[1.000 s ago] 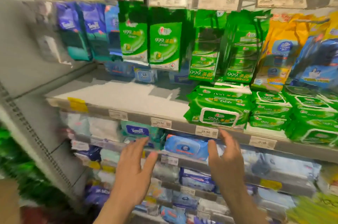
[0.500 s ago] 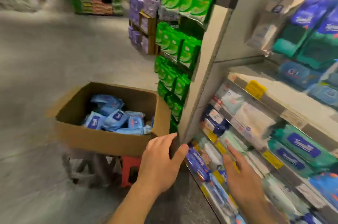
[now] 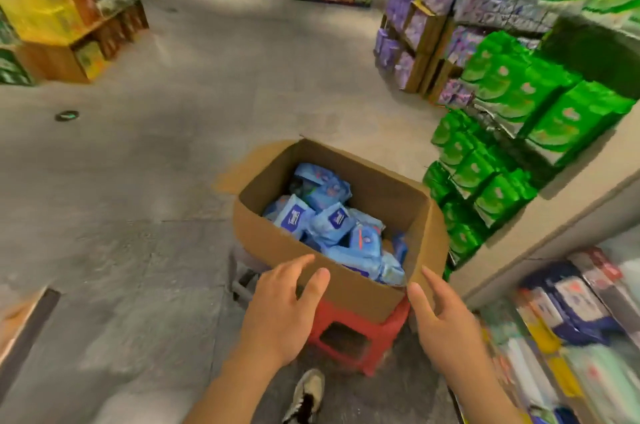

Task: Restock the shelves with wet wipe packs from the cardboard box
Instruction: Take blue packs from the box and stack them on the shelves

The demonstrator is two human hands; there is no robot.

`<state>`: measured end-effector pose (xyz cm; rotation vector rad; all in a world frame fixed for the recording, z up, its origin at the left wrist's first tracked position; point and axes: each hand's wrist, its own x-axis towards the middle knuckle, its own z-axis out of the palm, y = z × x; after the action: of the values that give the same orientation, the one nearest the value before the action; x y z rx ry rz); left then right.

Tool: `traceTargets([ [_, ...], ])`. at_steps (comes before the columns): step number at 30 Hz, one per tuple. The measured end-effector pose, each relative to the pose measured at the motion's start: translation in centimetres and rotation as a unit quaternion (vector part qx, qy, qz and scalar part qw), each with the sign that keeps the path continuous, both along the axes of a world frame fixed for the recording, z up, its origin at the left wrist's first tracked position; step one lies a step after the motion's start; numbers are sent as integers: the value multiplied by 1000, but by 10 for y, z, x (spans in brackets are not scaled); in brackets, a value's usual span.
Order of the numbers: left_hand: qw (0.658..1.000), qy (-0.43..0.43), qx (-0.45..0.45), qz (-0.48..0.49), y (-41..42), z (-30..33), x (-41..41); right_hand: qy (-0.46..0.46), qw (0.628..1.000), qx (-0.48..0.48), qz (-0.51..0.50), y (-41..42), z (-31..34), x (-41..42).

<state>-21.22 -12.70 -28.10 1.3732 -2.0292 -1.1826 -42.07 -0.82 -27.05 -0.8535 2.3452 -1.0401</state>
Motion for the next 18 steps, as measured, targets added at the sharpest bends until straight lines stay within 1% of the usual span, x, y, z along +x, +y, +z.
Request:
traceTargets([
  [4, 999, -10, 31, 11, -62, -7, -17, -45, 999, -3, -4, -61, -20, -22],
  [6, 999, -10, 47, 12, -93, -5, -28, -70, 997, 8, -7, -88, -28, -38],
  [10, 996, -7, 92, 8, -149, 2, -55, -111, 994, -3, -11, -133, -47, -68],
  [14, 992, -25, 122, 20, -190, -4, -85, -133, 991, 31, -8, -168, -69, -90],
  [18, 976, -46, 201, 67, -216, -28, -103, -135, 988, 74, 14, -190, -84, -100],
])
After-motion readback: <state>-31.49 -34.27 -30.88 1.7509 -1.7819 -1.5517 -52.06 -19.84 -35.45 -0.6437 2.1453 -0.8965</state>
